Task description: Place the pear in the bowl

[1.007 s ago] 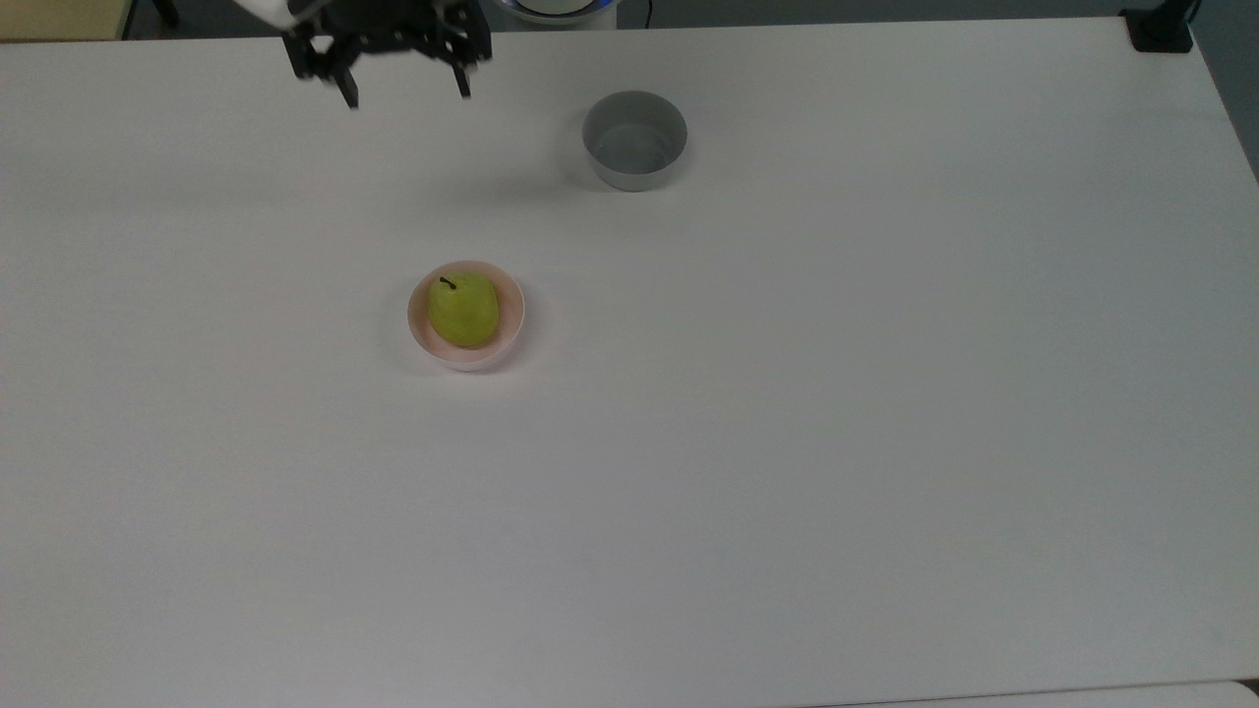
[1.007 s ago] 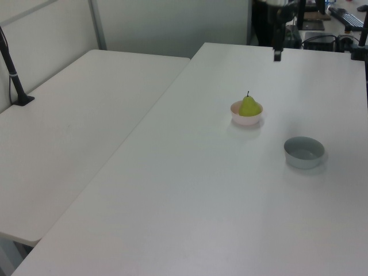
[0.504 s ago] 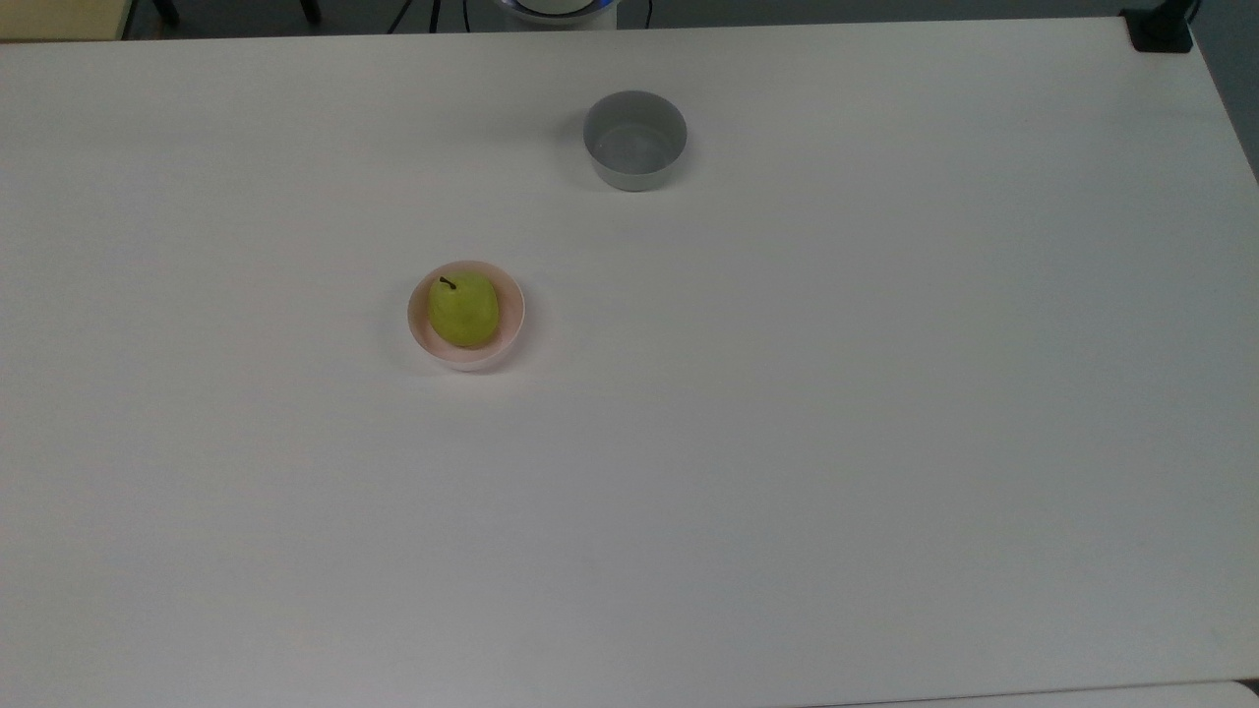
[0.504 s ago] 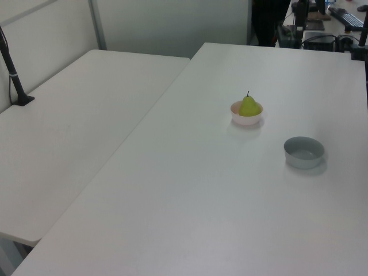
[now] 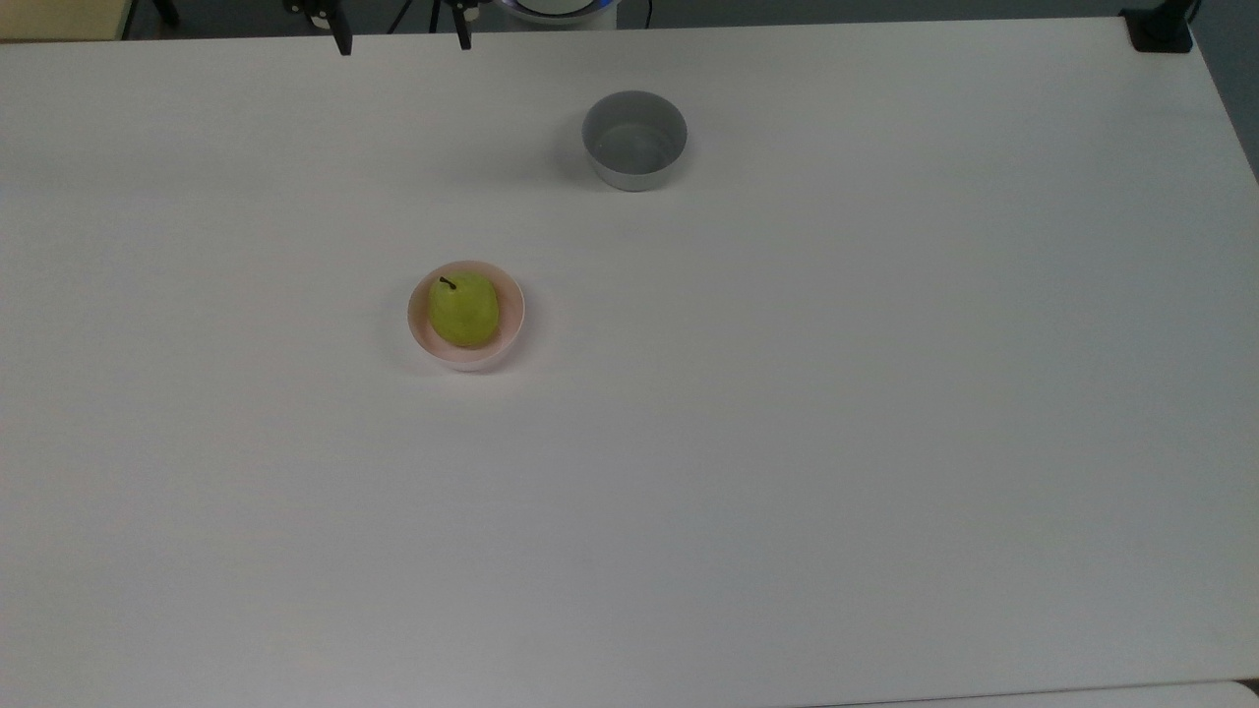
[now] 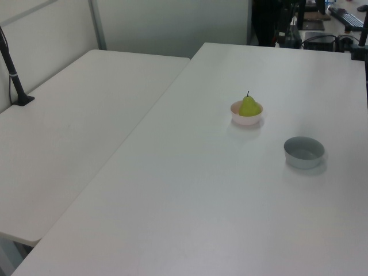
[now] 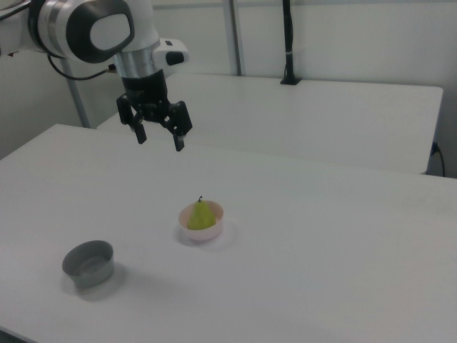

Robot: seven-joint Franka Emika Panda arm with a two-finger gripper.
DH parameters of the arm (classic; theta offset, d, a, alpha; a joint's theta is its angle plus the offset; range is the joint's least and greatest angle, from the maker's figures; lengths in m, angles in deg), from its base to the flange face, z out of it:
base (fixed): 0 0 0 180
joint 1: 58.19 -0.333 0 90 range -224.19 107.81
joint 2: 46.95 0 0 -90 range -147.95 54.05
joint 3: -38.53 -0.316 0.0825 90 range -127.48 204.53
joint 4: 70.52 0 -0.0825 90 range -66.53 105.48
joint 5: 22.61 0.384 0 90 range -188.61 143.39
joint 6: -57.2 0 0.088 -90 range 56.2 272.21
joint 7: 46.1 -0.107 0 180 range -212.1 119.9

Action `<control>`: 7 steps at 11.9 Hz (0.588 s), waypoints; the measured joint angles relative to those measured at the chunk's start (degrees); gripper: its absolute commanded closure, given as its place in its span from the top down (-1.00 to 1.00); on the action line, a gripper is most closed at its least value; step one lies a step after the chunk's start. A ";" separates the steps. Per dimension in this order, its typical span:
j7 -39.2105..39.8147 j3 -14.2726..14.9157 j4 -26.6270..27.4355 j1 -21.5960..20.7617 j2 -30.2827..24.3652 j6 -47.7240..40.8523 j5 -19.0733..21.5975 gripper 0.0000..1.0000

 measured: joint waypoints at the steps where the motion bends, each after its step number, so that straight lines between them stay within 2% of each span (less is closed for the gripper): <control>1: 0.00 0.01 -1.73 0.00 1.24 -0.22 0.00 1.00; 3: 0.00 0.46 -4.12 -0.02 2.87 -0.79 0.00 1.00; 7: 0.01 0.75 -4.45 -0.32 2.98 -1.26 0.00 1.00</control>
